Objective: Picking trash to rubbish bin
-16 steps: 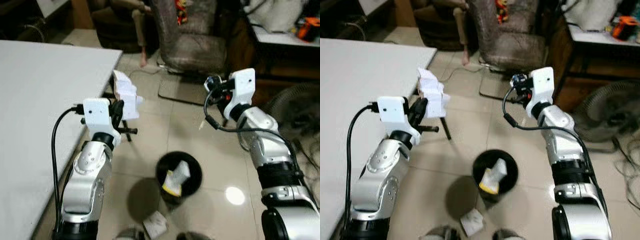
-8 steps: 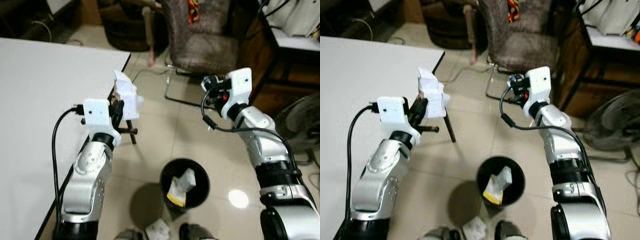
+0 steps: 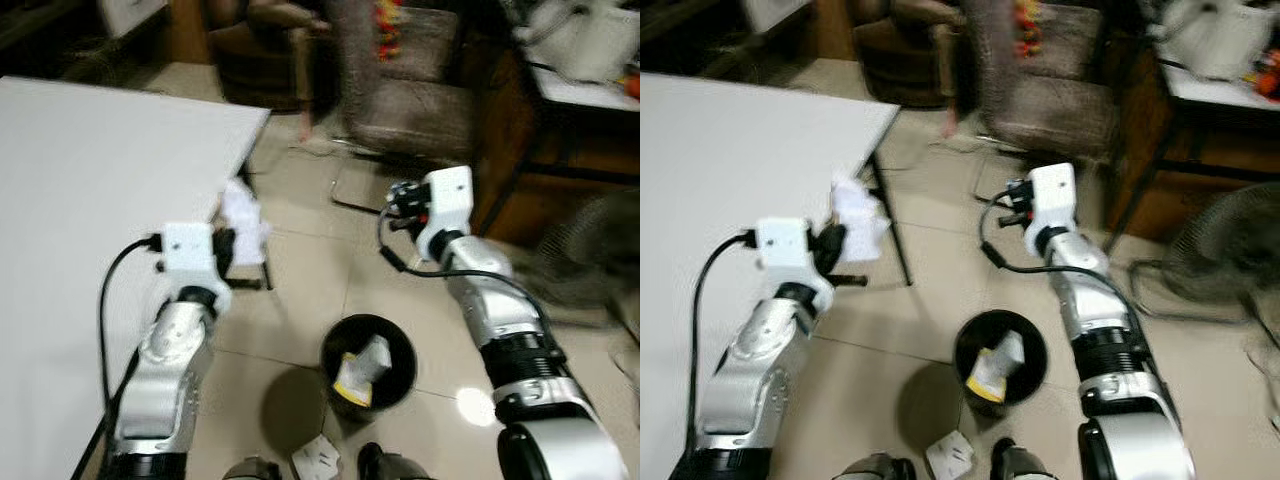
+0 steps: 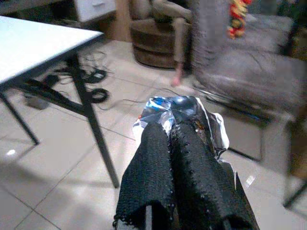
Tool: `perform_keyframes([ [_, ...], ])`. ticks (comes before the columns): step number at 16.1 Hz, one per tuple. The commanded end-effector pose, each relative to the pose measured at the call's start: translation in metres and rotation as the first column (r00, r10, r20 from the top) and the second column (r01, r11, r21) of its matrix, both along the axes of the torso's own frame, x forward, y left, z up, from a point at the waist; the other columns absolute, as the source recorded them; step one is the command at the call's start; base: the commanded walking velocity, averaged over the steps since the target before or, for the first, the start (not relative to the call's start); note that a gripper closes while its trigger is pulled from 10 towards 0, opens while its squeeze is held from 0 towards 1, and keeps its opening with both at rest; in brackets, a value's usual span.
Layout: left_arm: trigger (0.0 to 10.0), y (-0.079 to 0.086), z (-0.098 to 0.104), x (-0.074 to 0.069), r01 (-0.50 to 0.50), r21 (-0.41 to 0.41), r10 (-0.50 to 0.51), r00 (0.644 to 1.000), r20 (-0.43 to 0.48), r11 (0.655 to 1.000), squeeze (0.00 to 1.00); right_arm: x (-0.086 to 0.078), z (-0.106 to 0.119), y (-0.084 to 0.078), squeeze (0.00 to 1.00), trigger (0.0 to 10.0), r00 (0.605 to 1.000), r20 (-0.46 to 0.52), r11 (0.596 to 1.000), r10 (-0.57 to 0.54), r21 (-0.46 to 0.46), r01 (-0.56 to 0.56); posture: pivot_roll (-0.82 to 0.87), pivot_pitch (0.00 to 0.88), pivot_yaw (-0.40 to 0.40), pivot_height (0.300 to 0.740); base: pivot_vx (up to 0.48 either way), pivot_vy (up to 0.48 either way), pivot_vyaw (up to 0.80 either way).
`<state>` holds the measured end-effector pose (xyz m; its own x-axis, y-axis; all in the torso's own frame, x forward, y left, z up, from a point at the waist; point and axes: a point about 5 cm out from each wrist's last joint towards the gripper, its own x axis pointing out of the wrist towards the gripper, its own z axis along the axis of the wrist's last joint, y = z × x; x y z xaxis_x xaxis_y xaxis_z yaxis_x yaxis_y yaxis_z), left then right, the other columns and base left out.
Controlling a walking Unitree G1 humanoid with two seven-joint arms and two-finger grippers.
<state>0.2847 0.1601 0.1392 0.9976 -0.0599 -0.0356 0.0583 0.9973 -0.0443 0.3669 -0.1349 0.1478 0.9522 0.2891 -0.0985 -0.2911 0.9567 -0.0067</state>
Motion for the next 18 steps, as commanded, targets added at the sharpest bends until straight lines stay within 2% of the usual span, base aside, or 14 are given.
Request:
perform_keyframes([
  [1,0.0,-0.001,-0.003,0.0,0.007,-0.004,-0.007,1.0,-0.004,1.0,0.0,0.0,-0.003,-0.005,0.0,10.0,1.0,-0.011,0.999,-0.03,-0.014,0.029,-0.07,0.144,0.035,0.74,0.0,0.0,-0.77],
  [10,0.0,-0.006,-0.006,-0.001,0.013,-0.014,-0.014,1.0,-0.007,1.0,0.0,0.001,-0.008,-0.009,0.0,10.0,0.999,-0.019,0.998,-0.041,-0.037,0.041,-0.06,0.151,0.032,0.74,0.0,0.0,-0.77],
  [16,0.0,-0.003,-0.007,0.001,-0.01,-0.007,0.01,1.0,-0.009,1.0,0.0,-0.001,-0.009,-0.004,0.0,10.0,1.0,-0.019,0.999,0.006,-0.038,-0.006,-0.06,0.151,0.032,0.74,0.0,0.0,0.0],
  [18,0.0,0.0,-0.013,0.002,-0.023,0.006,0.024,0.999,-0.037,1.0,0.0,-0.004,-0.016,0.002,0.0,10.0,0.997,-0.058,0.999,0.043,-0.026,-0.044,-0.07,0.162,0.039,0.74,0.0,0.0,0.0],
])
